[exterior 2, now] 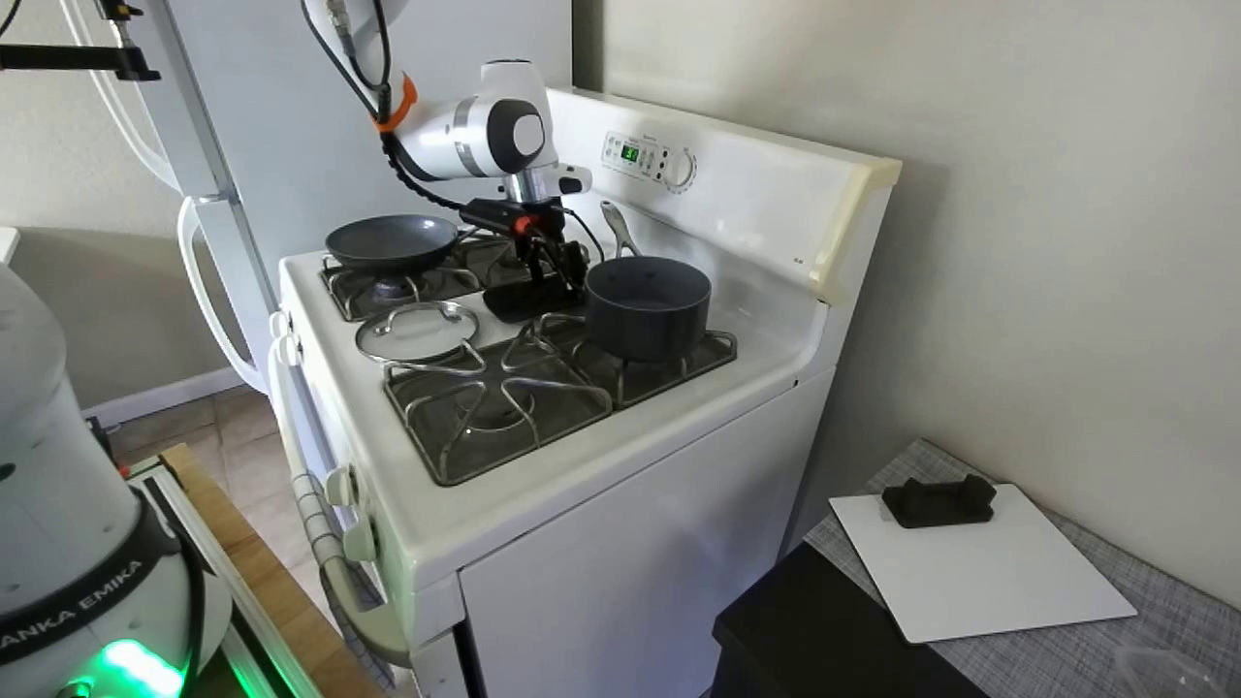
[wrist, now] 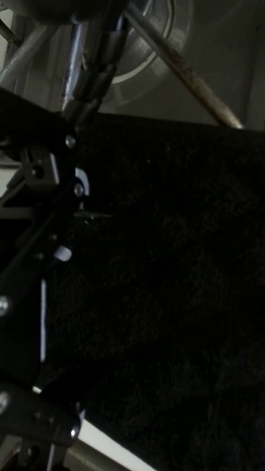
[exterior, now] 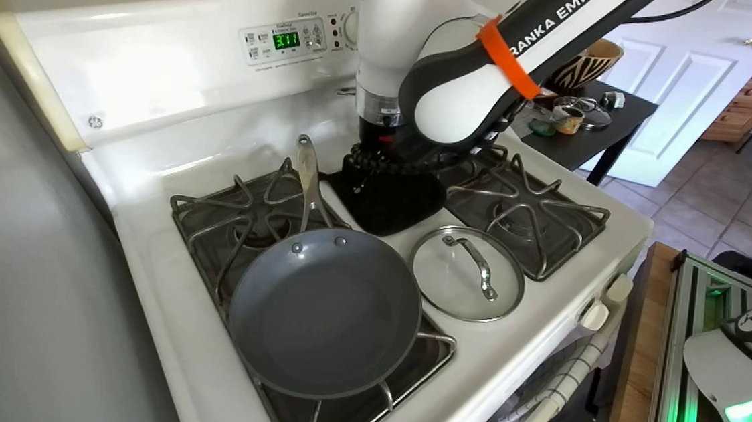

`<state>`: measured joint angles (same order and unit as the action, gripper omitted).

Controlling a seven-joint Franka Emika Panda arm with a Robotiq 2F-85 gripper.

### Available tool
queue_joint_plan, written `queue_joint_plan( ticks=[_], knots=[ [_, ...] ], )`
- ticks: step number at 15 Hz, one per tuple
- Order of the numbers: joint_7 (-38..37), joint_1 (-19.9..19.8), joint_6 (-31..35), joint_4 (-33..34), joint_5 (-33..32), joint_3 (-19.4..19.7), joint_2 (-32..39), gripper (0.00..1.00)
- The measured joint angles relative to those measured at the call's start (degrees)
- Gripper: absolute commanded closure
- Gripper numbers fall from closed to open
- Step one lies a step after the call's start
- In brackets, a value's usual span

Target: Pick up the black oven mitts and put it on the clear pot lid, pick up the black oven mitts with the pot lid and cover the black pot

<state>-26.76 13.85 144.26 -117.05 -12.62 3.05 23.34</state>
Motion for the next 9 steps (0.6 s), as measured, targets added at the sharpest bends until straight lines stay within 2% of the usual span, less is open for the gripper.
queue_joint_plan(
  ticks=[1,4,9],
  knots=[
    [-0.1,0.1,0.0,0.0,-0.1,0.0,0.0,0.33],
    [-0.3,0.3,-0.1,0.0,-0.1,0.0,0.0,0.61],
    [-0.3,0.2,-1.8,0.2,-0.1,0.1,-0.5,0.98]
  ],
)
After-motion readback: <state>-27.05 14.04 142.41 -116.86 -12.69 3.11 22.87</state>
